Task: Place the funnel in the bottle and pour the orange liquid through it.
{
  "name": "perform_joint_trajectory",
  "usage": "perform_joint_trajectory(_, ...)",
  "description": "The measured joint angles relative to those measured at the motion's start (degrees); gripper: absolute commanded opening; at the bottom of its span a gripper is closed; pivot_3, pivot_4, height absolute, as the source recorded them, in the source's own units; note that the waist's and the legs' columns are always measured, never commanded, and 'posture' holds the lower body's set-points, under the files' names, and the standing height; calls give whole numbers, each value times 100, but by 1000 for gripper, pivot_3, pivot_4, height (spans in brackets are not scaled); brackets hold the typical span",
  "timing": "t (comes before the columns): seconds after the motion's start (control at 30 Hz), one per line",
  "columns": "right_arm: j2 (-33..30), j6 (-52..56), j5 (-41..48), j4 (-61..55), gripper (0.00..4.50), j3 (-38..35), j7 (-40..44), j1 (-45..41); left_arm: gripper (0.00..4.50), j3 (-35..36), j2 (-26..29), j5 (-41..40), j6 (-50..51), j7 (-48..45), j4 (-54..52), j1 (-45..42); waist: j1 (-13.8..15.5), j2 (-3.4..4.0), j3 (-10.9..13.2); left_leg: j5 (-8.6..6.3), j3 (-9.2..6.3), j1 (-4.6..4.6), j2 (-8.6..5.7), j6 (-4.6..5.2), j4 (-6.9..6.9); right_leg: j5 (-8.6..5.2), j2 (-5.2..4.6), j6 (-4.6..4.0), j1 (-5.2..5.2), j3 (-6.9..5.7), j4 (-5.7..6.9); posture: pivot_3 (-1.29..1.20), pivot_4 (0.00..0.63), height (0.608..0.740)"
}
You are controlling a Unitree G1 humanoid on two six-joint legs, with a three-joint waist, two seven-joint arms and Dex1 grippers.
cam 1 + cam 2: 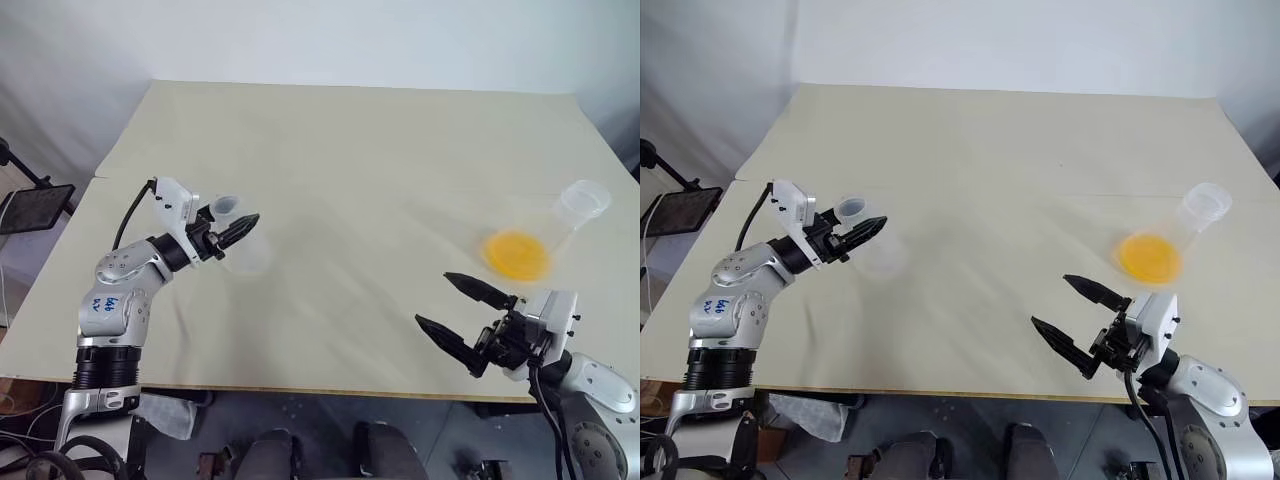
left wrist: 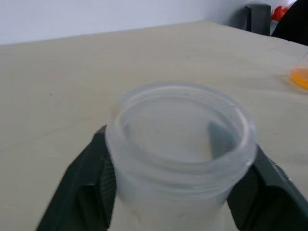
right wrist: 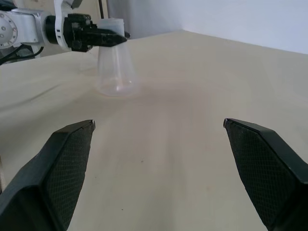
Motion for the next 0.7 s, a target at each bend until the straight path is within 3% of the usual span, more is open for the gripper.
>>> perform_joint_trajectory(0.13, 6, -71, -41, -20, 4500, -16, -79, 59, 2400, -40, 8, 0, 29, -104, 0, -34, 12, 0, 0, 0, 0, 0, 0, 0, 0, 0, 0, 0, 0, 0, 0, 0, 150, 740)
perform_joint_trajectory(0.33, 54, -165, -40, -284, 4500, -657, -325, 748, 2400, -950, -650, 54, 152, -794, 276, -1299, 256, -6, 3, 5, -15, -15, -24, 9, 16, 7, 10, 13, 10, -12, -7, 0, 150, 740)
perform_joint_trajectory(0.47, 280, -320, -91, -358, 4500, -957, -478, 1348, 2400, -1453, -1465, 390, -418, -1175, 1423, -2203, 269, -7, 3, 9, 15, -15, -27, 17, 9, 13, 29, 25, 11, -28, -33, 0, 150, 740)
perform_joint_trajectory(0.7, 720, -614, -210, -685, 4500, -1198, -747, 2013, 2400, -2008, -2428, 1154, -1658, -1443, 3246, -2908, 180, -10, 5, 16, 31, -12, -19, 23, 2, 13, 33, 26, 9, -27, -42, 0, 150, 740)
